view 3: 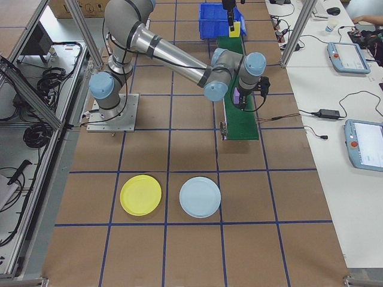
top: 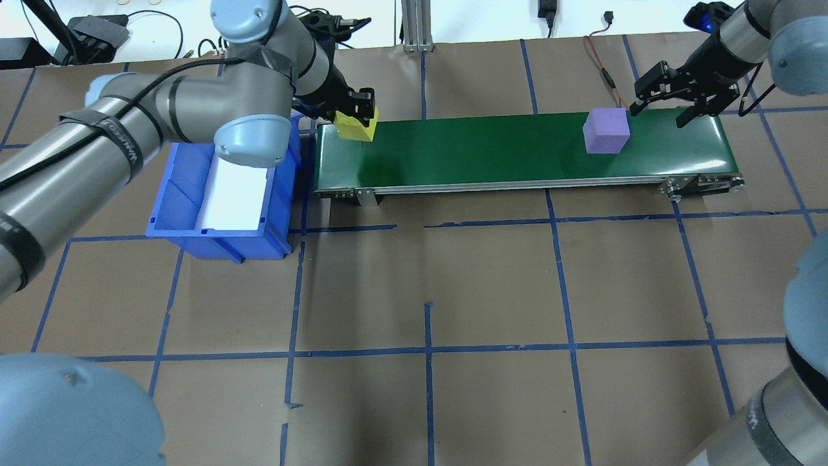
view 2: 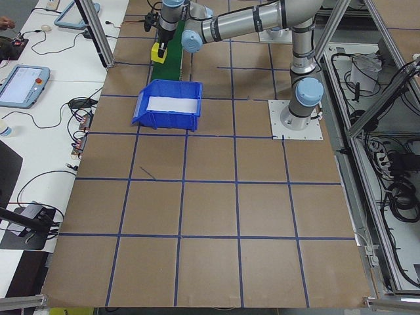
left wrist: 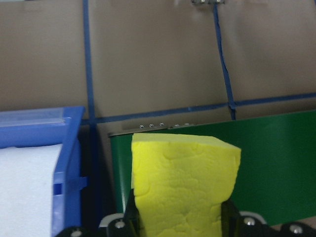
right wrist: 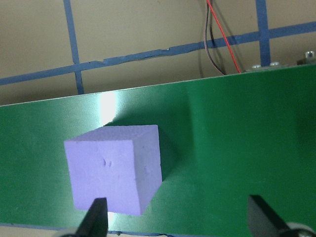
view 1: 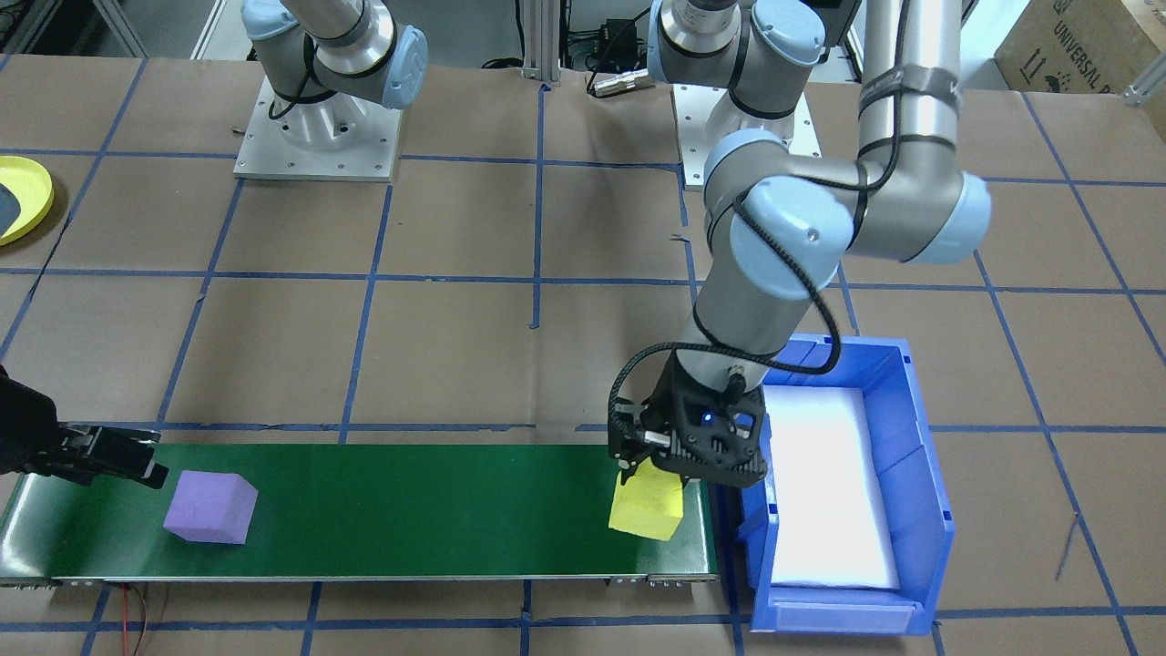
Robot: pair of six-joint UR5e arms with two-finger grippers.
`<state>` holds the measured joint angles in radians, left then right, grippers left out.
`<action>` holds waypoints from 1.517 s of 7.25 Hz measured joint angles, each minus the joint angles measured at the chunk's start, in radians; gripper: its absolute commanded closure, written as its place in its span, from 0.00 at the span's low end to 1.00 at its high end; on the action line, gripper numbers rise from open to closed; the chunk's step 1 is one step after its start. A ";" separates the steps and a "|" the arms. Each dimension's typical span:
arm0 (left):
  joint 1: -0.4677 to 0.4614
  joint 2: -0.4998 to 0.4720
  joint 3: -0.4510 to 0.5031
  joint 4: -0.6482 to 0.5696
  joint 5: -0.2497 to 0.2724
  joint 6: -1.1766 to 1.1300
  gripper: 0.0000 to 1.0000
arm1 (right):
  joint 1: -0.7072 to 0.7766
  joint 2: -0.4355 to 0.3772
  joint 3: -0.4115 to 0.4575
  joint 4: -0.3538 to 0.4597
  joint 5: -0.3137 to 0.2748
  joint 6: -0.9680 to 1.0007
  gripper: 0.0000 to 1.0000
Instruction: Move block left to right into plate
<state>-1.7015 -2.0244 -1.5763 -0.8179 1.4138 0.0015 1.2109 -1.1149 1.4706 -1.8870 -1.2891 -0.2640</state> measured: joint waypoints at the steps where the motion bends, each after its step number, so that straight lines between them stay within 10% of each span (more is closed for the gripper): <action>1: -0.006 -0.028 -0.002 0.020 -0.001 -0.001 0.01 | 0.001 0.014 -0.008 -0.016 0.002 -0.020 0.00; 8: 0.043 0.100 0.001 -0.124 0.116 0.004 0.00 | 0.006 0.045 -0.007 -0.044 0.000 -0.040 0.01; 10: 0.151 0.144 -0.016 -0.204 0.141 0.070 0.02 | 0.006 0.061 -0.004 -0.055 -0.021 -0.039 0.16; 11: 0.197 0.155 -0.034 -0.226 0.146 0.114 0.01 | 0.006 0.071 -0.001 -0.075 -0.051 -0.039 0.40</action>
<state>-1.5045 -1.8696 -1.6101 -1.0440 1.5594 0.1160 1.2165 -1.0436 1.4697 -1.9617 -1.3402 -0.3028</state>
